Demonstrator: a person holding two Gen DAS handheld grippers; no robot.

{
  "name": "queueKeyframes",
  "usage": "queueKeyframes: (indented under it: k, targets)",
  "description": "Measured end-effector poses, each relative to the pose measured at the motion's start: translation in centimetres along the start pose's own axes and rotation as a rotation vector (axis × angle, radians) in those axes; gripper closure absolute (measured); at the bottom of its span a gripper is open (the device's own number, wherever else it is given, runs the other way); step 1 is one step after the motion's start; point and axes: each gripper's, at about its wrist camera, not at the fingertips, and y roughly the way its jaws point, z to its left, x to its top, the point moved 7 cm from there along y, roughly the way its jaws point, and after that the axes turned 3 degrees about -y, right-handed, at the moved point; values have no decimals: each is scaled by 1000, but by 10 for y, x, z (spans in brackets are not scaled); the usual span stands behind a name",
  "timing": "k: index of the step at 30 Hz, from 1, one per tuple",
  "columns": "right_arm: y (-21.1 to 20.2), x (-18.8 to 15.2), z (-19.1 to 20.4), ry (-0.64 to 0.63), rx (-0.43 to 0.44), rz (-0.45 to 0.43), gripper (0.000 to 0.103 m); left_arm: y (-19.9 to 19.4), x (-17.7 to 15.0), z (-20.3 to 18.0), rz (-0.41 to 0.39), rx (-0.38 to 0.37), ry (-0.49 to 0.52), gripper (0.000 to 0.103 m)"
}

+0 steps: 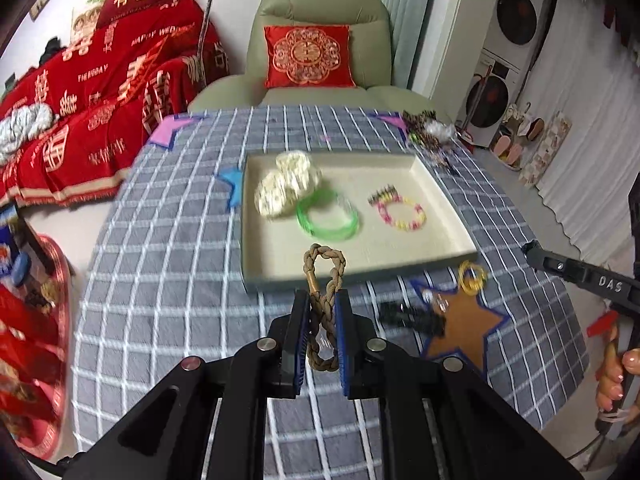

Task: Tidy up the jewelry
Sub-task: 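Carry the braided bracelet with the left tool while the right tool carries the claw clip into the tray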

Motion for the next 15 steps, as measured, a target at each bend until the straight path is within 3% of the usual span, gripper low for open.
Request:
queueKeyframes:
  k: [6,15]
  targets:
    - [11,46,18,-66,2,-23,84,17,34,-2,-10,15,32,82]
    - [47,97,23,-76,21,-21,84,75,63,-8,56,-3,35,82]
